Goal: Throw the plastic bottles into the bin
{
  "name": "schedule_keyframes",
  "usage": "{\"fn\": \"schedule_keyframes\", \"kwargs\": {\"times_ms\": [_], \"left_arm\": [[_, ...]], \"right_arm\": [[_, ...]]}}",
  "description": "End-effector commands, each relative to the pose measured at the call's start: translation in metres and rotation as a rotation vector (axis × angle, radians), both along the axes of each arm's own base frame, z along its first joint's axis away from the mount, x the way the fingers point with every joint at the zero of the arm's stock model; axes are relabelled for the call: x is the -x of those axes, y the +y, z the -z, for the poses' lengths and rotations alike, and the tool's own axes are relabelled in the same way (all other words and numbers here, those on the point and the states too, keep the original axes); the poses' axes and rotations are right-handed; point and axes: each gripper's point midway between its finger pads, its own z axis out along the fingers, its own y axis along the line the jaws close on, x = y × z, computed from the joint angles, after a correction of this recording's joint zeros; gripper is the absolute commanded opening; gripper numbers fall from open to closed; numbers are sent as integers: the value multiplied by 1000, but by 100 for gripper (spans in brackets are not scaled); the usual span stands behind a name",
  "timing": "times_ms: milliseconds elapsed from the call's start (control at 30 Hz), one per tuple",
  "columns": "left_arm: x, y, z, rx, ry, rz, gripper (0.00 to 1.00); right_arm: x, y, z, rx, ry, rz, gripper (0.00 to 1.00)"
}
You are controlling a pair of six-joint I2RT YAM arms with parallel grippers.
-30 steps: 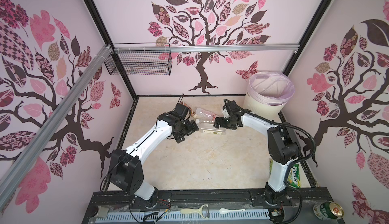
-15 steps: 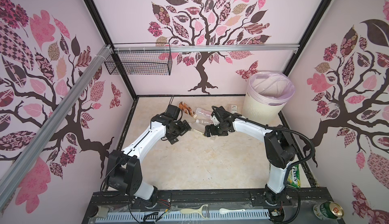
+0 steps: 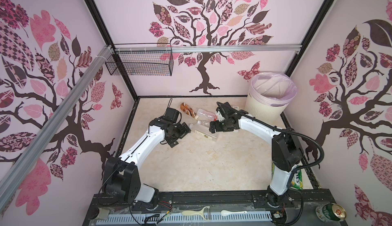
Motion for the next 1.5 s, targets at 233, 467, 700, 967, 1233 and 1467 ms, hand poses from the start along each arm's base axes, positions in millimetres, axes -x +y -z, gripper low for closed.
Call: {"fn": "schedule_keyframes", "kwargs": {"times_ms": [233, 467, 700, 967, 1233, 1467], "left_arm": [[13, 4, 4, 7, 12, -2, 98], [15, 9, 7, 11, 22, -14, 98], [13, 24, 7, 9, 20, -58, 98], [11, 57, 1, -19, 6, -139, 98], [5, 58, -1, -16, -12, -155, 98], [-5, 49, 1, 39, -29, -155, 98]], "right_arm": [[0, 18, 27, -24, 74, -34, 99], [13, 44, 30, -70, 116, -90, 100], [35, 71, 21, -111, 143, -123, 99], [69, 130, 1, -190, 164, -214, 100], [64, 124, -32, -203, 125, -207, 99], [38, 40, -61, -234, 72, -6, 99]]}}
